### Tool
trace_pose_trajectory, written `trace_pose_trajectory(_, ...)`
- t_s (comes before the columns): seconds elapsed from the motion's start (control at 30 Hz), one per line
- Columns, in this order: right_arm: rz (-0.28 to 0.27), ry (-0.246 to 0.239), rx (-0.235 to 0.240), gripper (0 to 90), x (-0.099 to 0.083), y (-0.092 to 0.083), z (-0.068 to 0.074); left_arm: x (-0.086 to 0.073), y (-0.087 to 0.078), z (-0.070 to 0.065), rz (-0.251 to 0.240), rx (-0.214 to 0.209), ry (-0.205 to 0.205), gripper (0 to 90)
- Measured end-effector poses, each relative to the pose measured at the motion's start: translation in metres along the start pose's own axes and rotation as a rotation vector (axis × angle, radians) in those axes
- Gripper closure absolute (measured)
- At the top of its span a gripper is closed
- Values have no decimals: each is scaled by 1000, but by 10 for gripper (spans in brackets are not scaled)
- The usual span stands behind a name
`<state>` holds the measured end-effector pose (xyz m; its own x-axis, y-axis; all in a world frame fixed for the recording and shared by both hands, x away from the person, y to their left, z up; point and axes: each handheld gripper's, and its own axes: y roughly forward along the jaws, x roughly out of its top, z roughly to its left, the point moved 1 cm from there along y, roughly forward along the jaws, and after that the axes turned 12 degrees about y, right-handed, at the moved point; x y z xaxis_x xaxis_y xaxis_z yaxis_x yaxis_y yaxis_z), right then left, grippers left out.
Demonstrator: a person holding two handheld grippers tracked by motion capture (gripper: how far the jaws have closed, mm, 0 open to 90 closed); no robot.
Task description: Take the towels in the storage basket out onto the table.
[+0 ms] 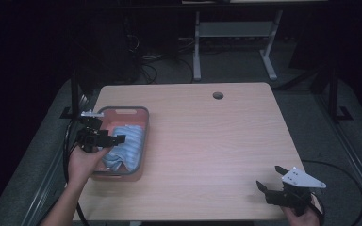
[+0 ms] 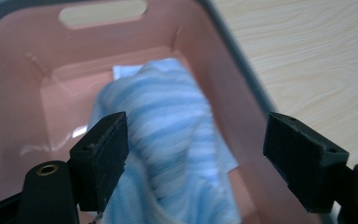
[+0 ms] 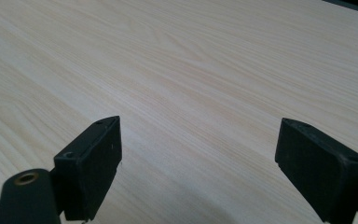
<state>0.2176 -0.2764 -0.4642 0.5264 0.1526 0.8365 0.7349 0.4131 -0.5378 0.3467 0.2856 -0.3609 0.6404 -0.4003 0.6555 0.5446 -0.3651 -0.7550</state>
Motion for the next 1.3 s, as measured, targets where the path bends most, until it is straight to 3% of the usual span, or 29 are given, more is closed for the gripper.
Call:
trace_pose_trajectory(0.13, -1, -3, 1, 141, 0, 0, 0, -7, 8, 4, 41, -1, -15, 226)
trace_pose_trajectory(0.23, 1, 1, 0, 141, 0, 0, 0, -10, 12, 4, 71, 23, -1, 228)
trace_pose_trajectory(0.37, -1, -3, 2, 141, 0, 0, 0, -13, 20, 8, 114, 35, -19, 232)
trace_pose_trajectory(0.53, 3, 3, 3, 141, 0, 0, -1, -15, 28, 9, 150, 32, -37, 266)
trace_pose_trajectory(0.77, 4, -2, 3, 142, 0, 0, -1, -16, 39, 10, 217, 19, -29, 325)
trace_pose_trajectory(0.93, 4, -1, 5, 141, 0, 0, 0, -16, 50, 3, 296, 17, 12, 373)
trace_pose_trajectory(1.03, 3, 0, 5, 141, 0, 0, 0, -16, 53, 2, 325, 17, 32, 471)
trace_pose_trajectory(1.13, 0, -3, 4, 142, 0, 0, 0, -12, 52, -1, 362, 41, 81, 574)
trace_pose_trajectory(1.3, 2, 0, 9, 142, 0, 0, 0, -9, 55, -3, 395, 51, 101, 649)
